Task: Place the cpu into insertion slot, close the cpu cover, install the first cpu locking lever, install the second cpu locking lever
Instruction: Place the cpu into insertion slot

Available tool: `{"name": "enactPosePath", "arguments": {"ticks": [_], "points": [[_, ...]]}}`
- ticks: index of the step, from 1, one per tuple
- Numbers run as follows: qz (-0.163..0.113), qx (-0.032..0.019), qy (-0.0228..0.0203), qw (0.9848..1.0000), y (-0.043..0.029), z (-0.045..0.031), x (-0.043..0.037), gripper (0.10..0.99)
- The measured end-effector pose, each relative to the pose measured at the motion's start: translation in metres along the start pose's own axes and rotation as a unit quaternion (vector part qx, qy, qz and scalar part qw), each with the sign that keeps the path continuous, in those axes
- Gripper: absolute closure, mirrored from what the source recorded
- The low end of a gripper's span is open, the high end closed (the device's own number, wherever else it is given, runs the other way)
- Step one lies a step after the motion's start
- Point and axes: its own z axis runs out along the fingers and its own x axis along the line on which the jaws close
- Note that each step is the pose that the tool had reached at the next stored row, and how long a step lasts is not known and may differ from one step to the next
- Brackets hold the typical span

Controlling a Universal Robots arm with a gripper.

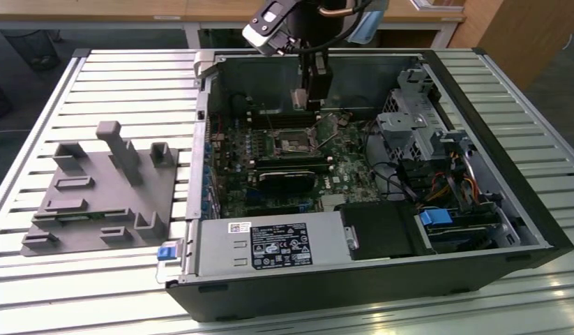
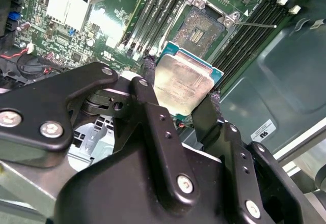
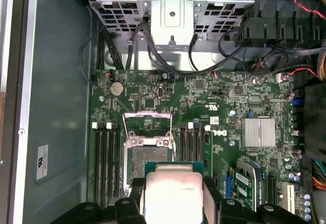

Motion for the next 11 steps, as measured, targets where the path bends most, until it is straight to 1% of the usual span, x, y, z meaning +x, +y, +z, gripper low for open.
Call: {"name": "enactPosePath", "arguments": {"ticks": [6, 9, 11], "points": [[0.000, -0.0003, -0.0002, 1.0000, -0.0002, 0.0025, -0.0001, 0.545], [0.000, -0.0035, -0.0003, 1.0000, -0.0003, 0.0031, -0.0001, 0.545], [0.000, -0.0037, -0.0002, 1.0000, -0.0002, 0.0033, -0.0001, 0.545]]}}
